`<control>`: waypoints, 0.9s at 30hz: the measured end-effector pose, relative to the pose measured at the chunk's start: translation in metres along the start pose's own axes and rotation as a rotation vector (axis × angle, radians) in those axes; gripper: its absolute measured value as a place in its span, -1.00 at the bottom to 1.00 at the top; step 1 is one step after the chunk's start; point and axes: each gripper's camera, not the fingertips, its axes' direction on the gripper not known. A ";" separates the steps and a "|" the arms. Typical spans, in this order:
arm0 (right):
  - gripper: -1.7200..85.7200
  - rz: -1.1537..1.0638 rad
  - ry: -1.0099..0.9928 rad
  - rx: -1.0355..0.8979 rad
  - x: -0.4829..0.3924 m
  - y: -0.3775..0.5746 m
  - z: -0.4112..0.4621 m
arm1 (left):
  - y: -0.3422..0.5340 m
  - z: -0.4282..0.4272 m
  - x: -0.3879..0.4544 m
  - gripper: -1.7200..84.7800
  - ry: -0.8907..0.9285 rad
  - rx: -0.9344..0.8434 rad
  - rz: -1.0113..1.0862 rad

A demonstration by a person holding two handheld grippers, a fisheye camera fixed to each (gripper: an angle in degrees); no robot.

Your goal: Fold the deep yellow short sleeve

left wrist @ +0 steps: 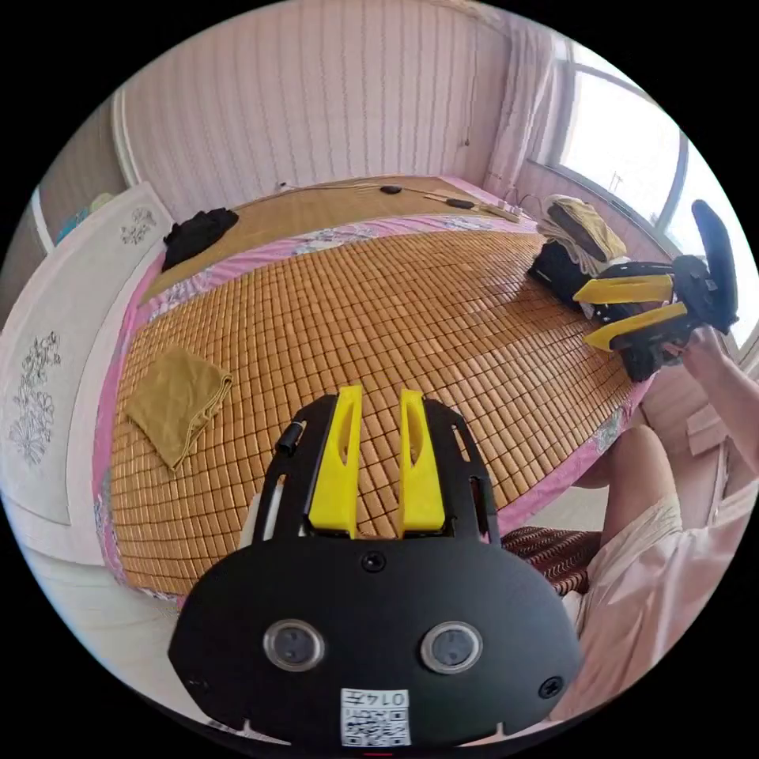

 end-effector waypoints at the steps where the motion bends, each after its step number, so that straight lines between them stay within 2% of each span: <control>1: -0.69 -0.053 -0.010 0.006 -0.007 -0.041 0.010 | 0.010 0.004 -0.019 -0.78 -0.006 -0.009 -0.038; 3: -0.69 -0.138 -0.031 0.003 -0.018 -0.103 0.031 | 0.044 0.021 -0.094 -0.78 -0.034 -0.055 -0.182; 8: -0.70 -0.357 -0.101 -0.050 -0.051 -0.294 0.104 | 0.086 0.046 -0.215 -0.78 -0.107 -0.100 -0.399; 14: -0.71 -0.443 -0.097 -0.065 -0.074 -0.475 0.162 | 0.076 0.078 -0.292 -0.76 -0.258 -0.157 -0.410; 20: -0.75 -0.431 -0.060 -0.139 -0.068 -0.582 0.223 | 0.045 0.120 -0.328 -0.72 -0.136 -0.181 -0.423; 23: -0.92 -0.427 -0.079 -0.239 -0.059 -0.606 0.248 | 0.036 0.132 -0.326 -0.81 -0.210 -0.190 -0.402; 27: -0.97 -0.399 -0.077 -0.210 -0.040 -0.609 0.248 | 0.030 0.141 -0.314 -0.91 -0.294 -0.184 -0.329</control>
